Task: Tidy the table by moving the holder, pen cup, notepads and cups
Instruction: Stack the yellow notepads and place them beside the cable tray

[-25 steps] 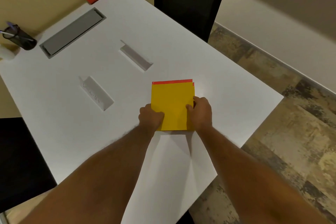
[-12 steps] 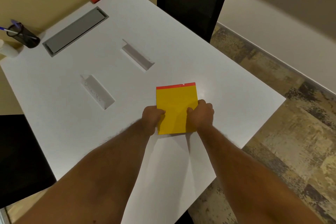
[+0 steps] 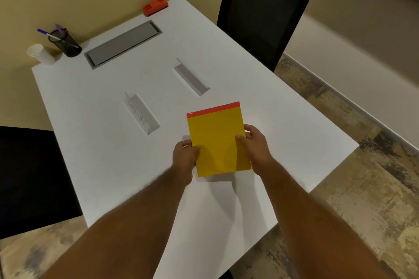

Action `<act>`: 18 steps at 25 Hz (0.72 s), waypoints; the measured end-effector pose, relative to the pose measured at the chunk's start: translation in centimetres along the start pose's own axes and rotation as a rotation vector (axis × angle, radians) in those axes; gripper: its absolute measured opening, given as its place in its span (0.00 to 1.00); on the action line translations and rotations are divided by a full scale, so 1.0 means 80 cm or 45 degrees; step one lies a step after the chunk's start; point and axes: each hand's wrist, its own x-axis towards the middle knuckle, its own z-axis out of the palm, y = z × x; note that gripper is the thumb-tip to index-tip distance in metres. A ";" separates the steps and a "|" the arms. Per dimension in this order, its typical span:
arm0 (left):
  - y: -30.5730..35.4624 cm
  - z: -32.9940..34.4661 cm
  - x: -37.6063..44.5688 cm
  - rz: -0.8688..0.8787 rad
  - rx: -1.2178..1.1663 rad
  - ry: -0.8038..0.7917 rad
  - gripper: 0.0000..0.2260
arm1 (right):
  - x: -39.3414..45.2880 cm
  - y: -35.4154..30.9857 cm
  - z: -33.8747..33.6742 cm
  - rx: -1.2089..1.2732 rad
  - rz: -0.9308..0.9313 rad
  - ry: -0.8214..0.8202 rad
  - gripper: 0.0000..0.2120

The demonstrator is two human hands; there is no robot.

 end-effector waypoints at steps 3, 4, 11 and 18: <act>0.020 -0.035 -0.028 0.333 0.067 -0.076 0.20 | -0.024 -0.009 0.011 0.044 -0.187 -0.143 0.11; 0.023 -0.048 -0.038 0.433 0.118 -0.139 0.20 | -0.032 -0.007 0.015 0.043 -0.220 -0.179 0.10; -0.016 -0.111 -0.060 0.414 0.331 -0.180 0.10 | -0.069 0.033 0.044 -0.268 -0.207 -0.273 0.15; -0.019 -0.153 -0.086 0.480 0.156 -0.183 0.11 | -0.095 0.025 0.077 -0.231 -0.225 -0.362 0.14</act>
